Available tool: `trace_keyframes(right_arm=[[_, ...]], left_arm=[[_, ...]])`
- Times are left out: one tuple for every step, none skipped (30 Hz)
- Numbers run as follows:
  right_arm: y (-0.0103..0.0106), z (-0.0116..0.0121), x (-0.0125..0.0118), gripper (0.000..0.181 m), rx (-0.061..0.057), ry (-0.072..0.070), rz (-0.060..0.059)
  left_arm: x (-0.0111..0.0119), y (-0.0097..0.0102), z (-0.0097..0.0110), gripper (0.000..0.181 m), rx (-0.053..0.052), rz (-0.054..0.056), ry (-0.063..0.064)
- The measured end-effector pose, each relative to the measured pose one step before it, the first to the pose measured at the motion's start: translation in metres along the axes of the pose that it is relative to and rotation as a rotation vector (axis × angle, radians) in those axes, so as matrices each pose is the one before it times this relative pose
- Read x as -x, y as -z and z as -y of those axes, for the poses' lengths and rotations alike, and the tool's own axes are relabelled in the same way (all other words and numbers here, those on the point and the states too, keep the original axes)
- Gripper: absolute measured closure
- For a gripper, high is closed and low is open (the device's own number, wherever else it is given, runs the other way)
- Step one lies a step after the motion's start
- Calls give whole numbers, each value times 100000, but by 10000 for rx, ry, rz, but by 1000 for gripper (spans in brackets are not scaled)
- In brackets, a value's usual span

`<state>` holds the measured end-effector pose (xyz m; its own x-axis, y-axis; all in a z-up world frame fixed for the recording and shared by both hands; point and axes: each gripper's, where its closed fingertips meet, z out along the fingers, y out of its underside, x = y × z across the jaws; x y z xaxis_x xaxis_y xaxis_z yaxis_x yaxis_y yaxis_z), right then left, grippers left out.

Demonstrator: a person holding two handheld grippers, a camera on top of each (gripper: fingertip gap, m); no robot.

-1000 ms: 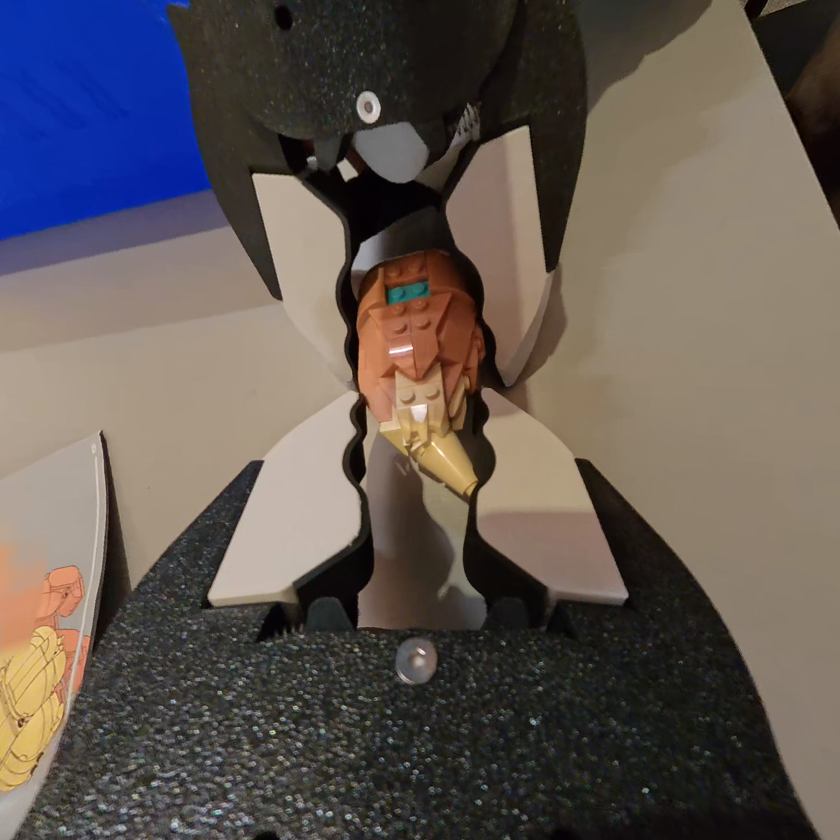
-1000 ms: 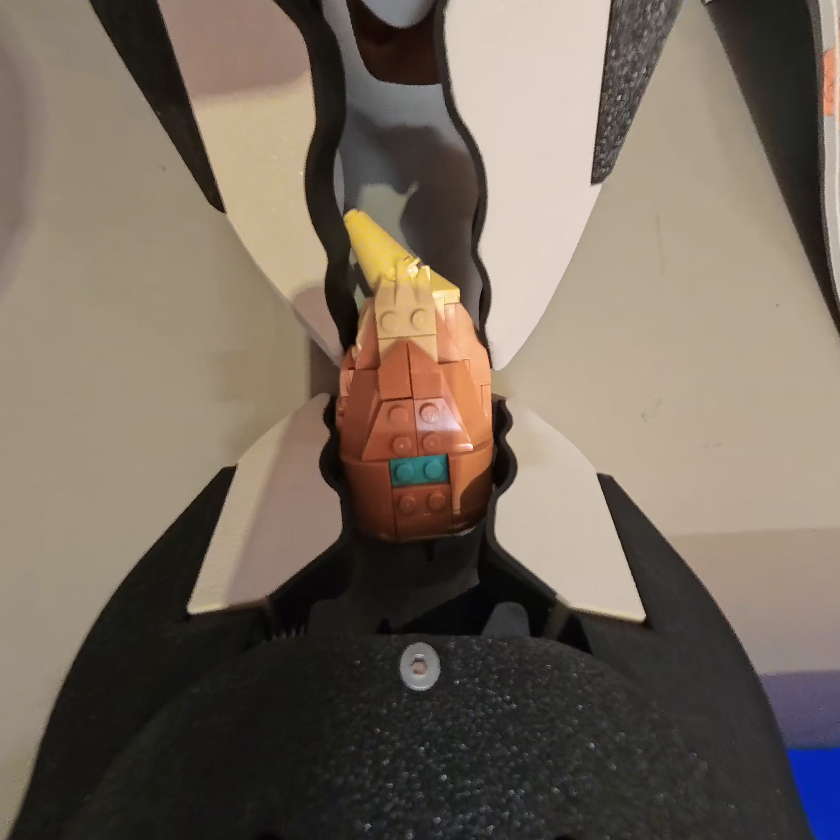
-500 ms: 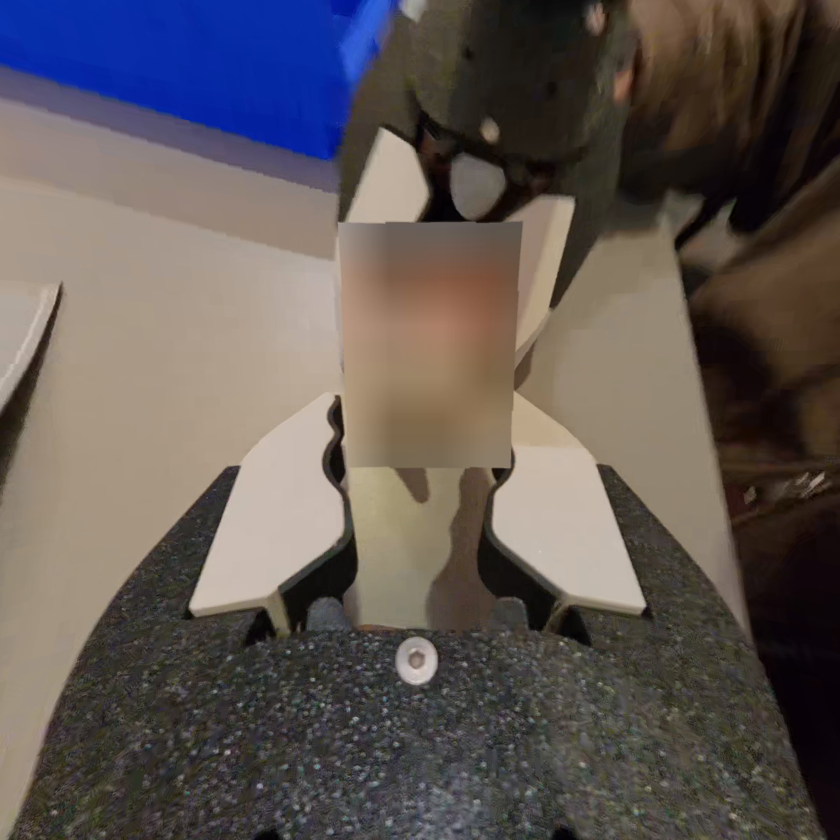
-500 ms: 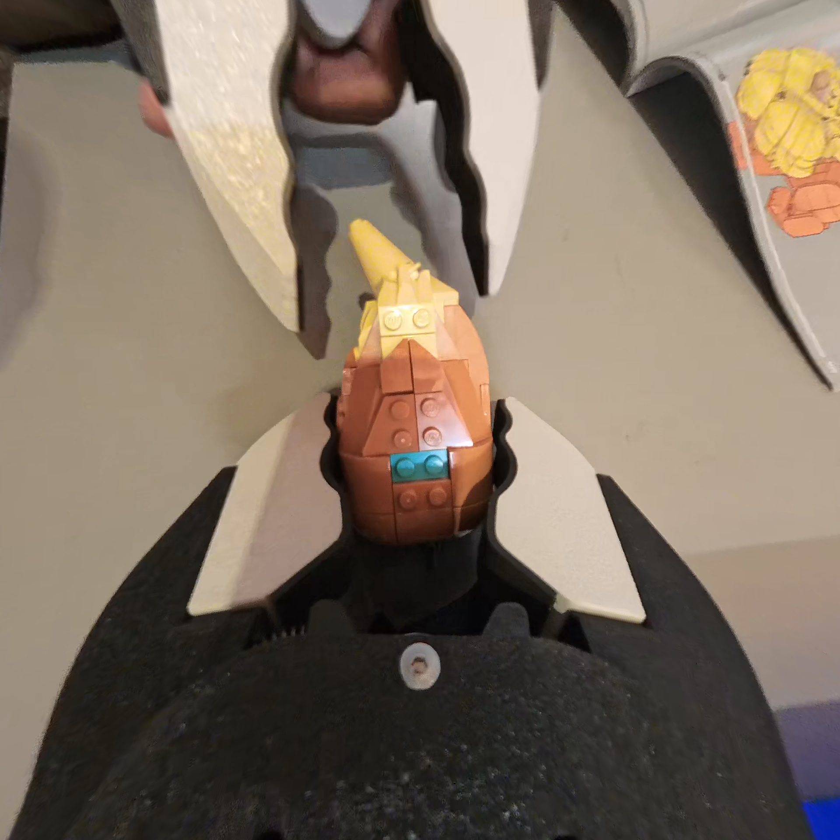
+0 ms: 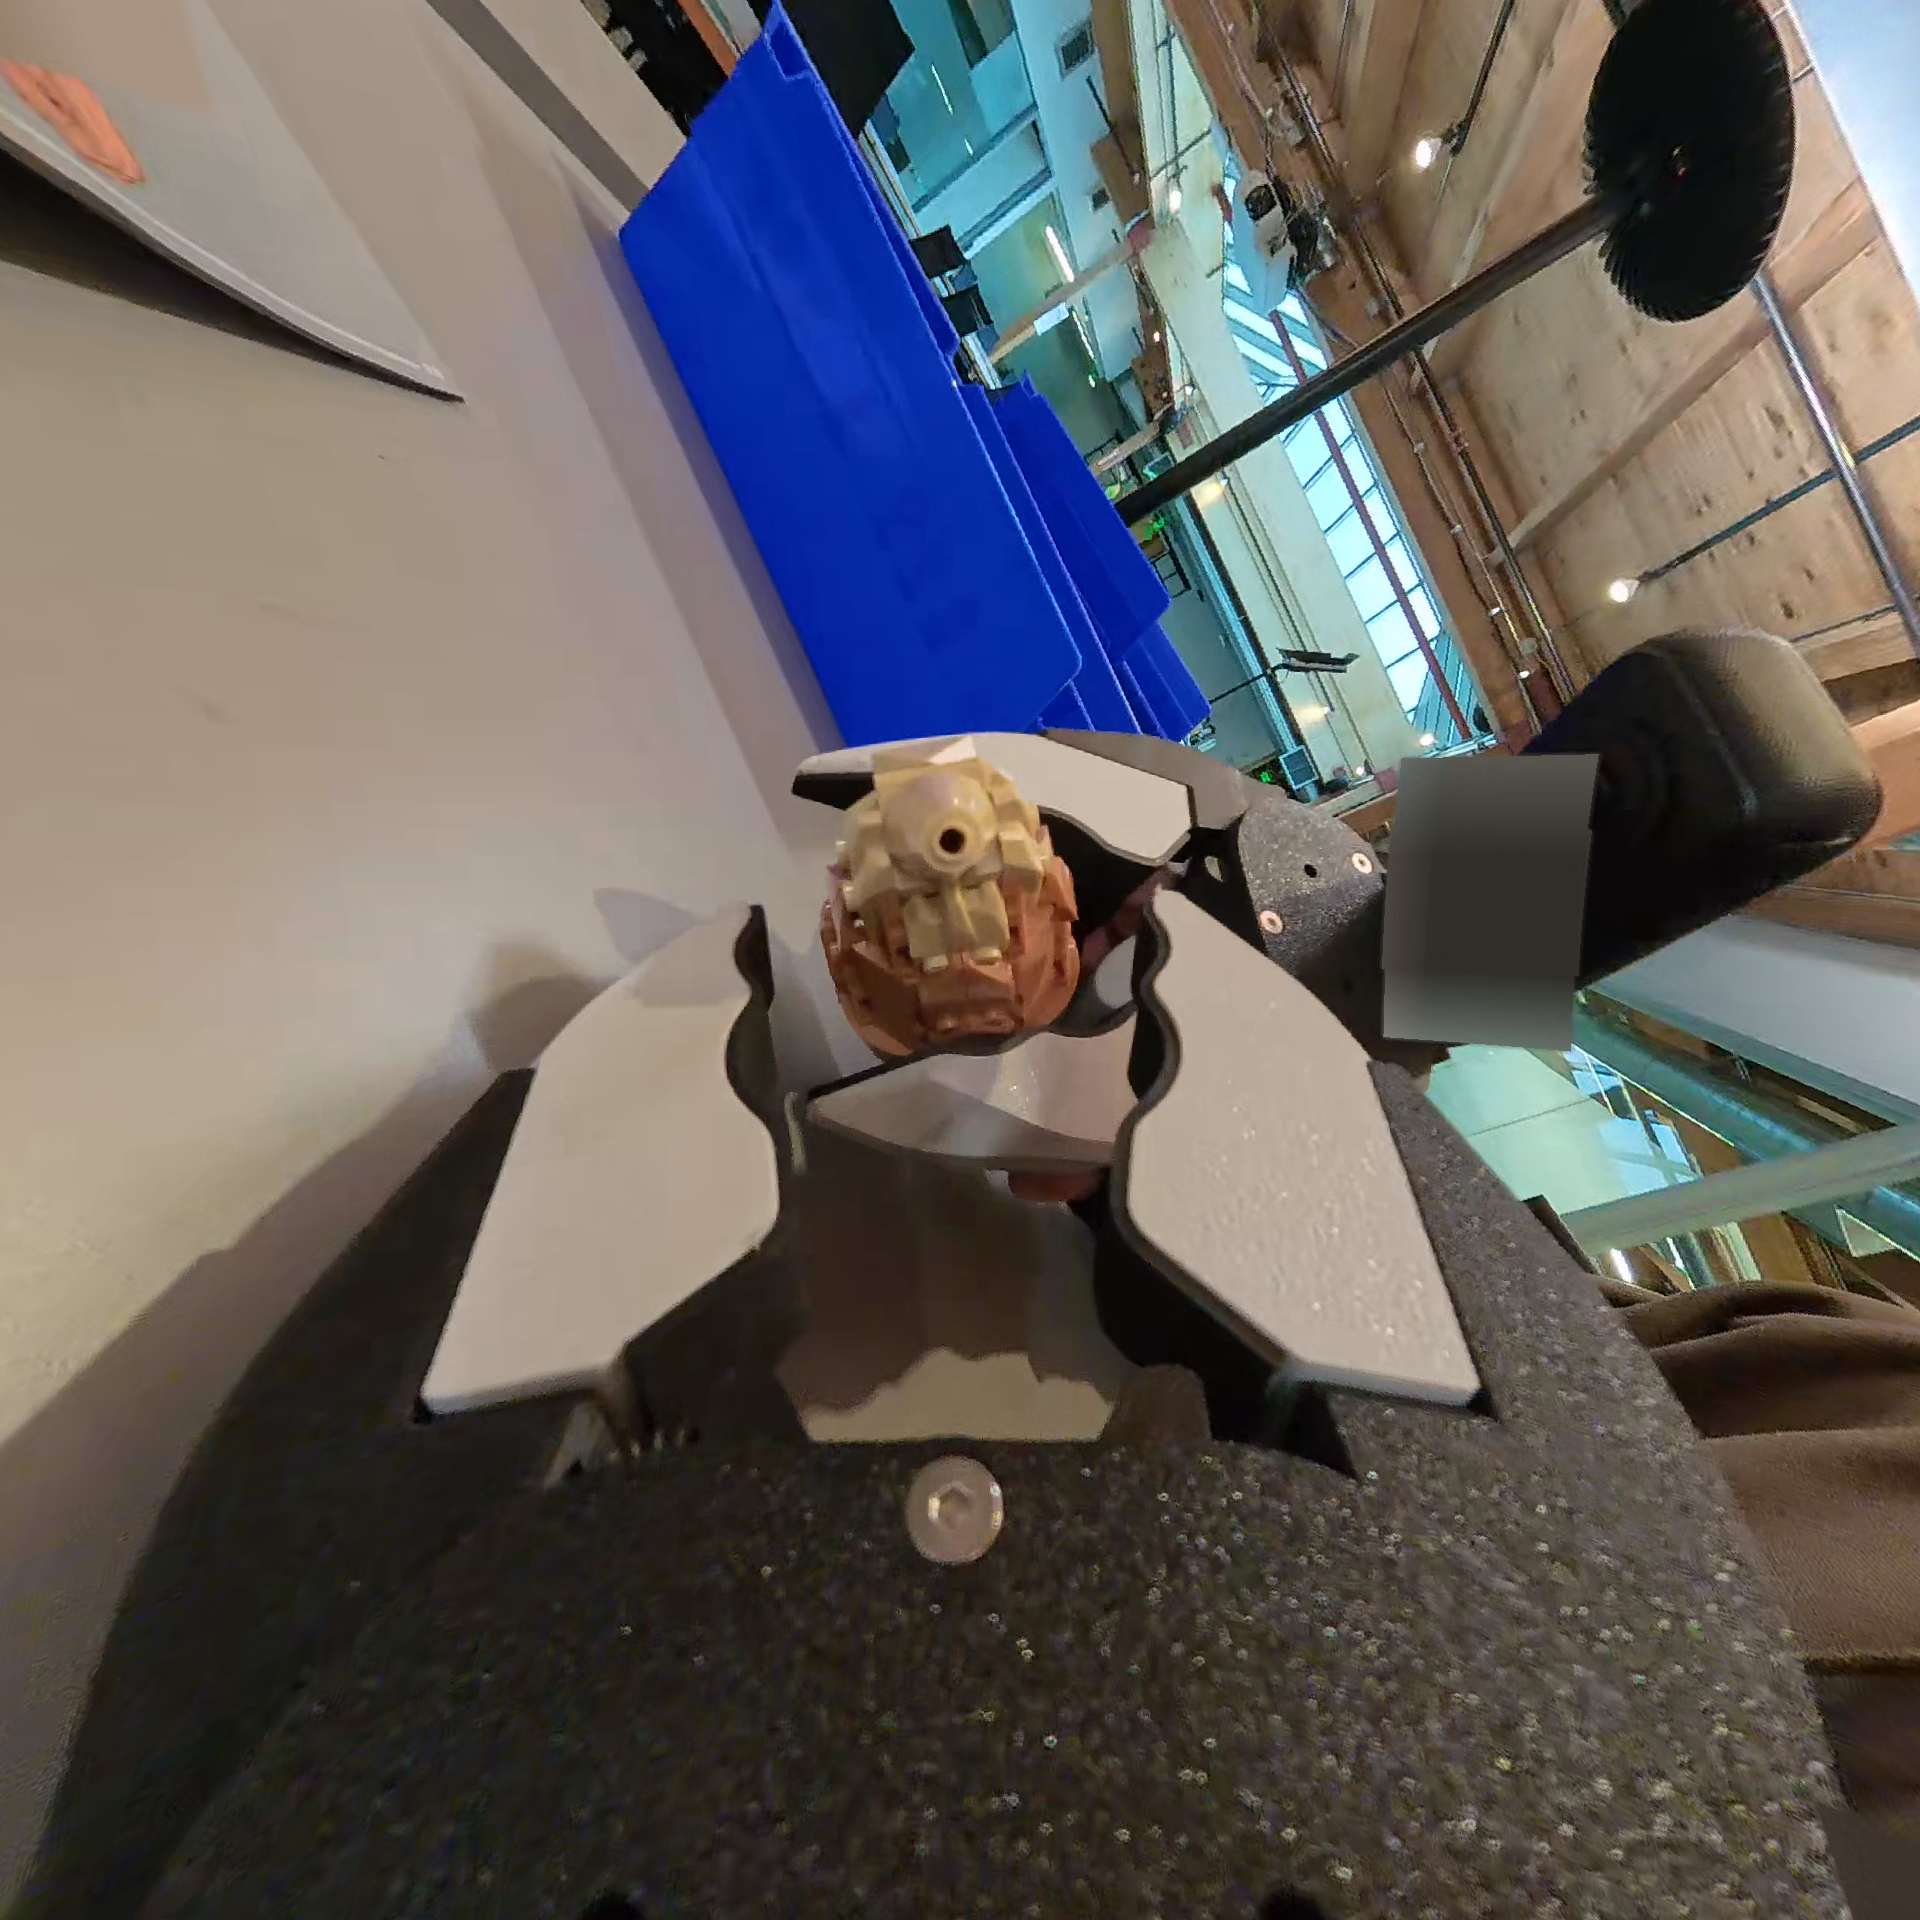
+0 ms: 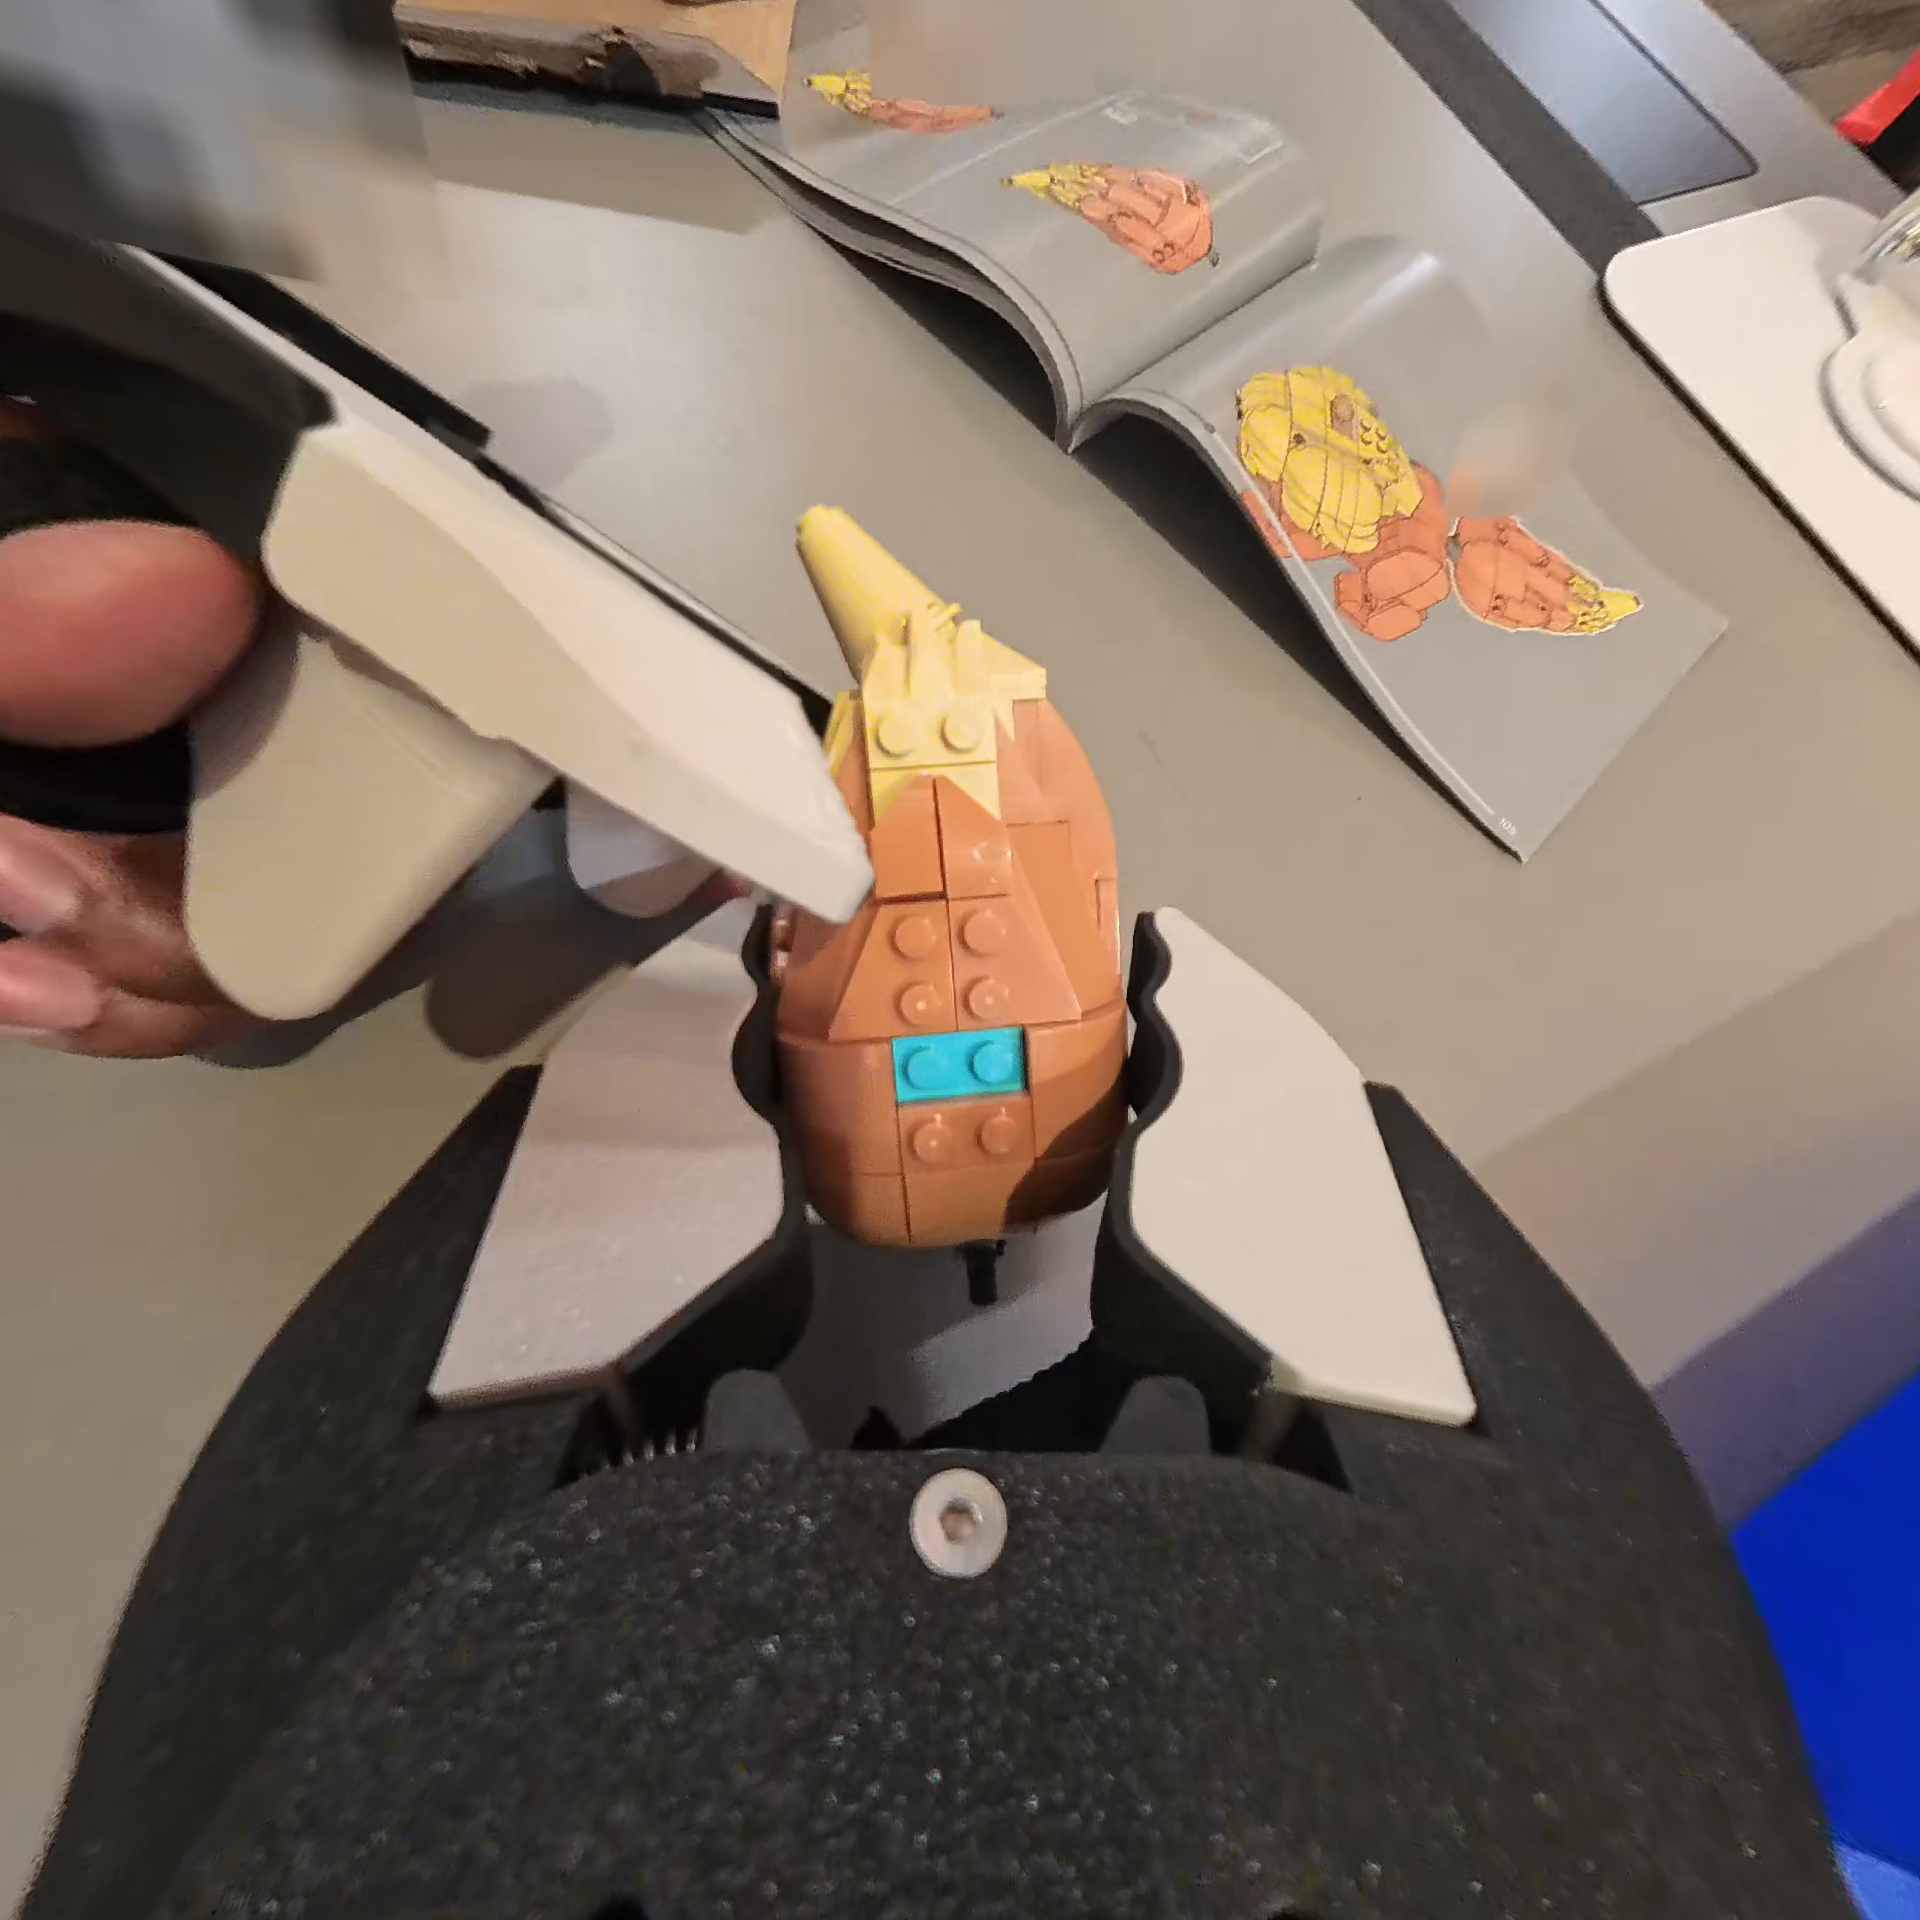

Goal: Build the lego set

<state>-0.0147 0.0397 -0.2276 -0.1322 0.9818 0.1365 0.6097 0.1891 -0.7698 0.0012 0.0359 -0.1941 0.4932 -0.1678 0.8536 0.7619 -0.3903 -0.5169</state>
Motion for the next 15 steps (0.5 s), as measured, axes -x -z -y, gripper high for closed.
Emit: trace_keyframes(right_arm=[[75,55,-38,116,-47,45,-77],[57,23,-35,116,-23,40,-54],[55,-4,-79,116,-6,42,-72],[50,19,-145,116,-23,33,-103],[37,20,-102,116,-21,52,-74],[20,-3,-51,116,7,33,-36],[12,45,-42,116,-35,12,-33],[24,43,-5,116,-26,22,-5],[-3,-11,6,116,14,22,-14],[-2,31,-49,116,-26,28,-54],[5,28,-3,116,-18,53,-28],[-11,-14,31,116,7,53,-11],[20,40,5,116,-38,15,-29],[11,55,60,116,-42,34,11],[29,80,36,116,-56,45,-8]], left_arm=[[45,27,7,116,-36,59,-16],[68,69,43,117,-52,63,-22],[10,57,25,119,-27,27,-30],[-21,47,26,120,-20,-1,-14],[-70,24,54,121,-46,-28,-2],[-41,-8,39,122,-34,-18,-12],[38,-41,-7,122,5,19,-23],[24,-56,9,123,-6,4,1],[26,-52,13,123,-10,-11,21],[47,-71,-47,124,28,1,32],[10,-47,3,124,-11,-10,35],[-28,-37,64,125,-45,-23,18],[-14,-36,8,126,-2,0,-11],[-18,-32,7,126,-5,9,-11],[-76,-10,21,127,-30,-36,11]])
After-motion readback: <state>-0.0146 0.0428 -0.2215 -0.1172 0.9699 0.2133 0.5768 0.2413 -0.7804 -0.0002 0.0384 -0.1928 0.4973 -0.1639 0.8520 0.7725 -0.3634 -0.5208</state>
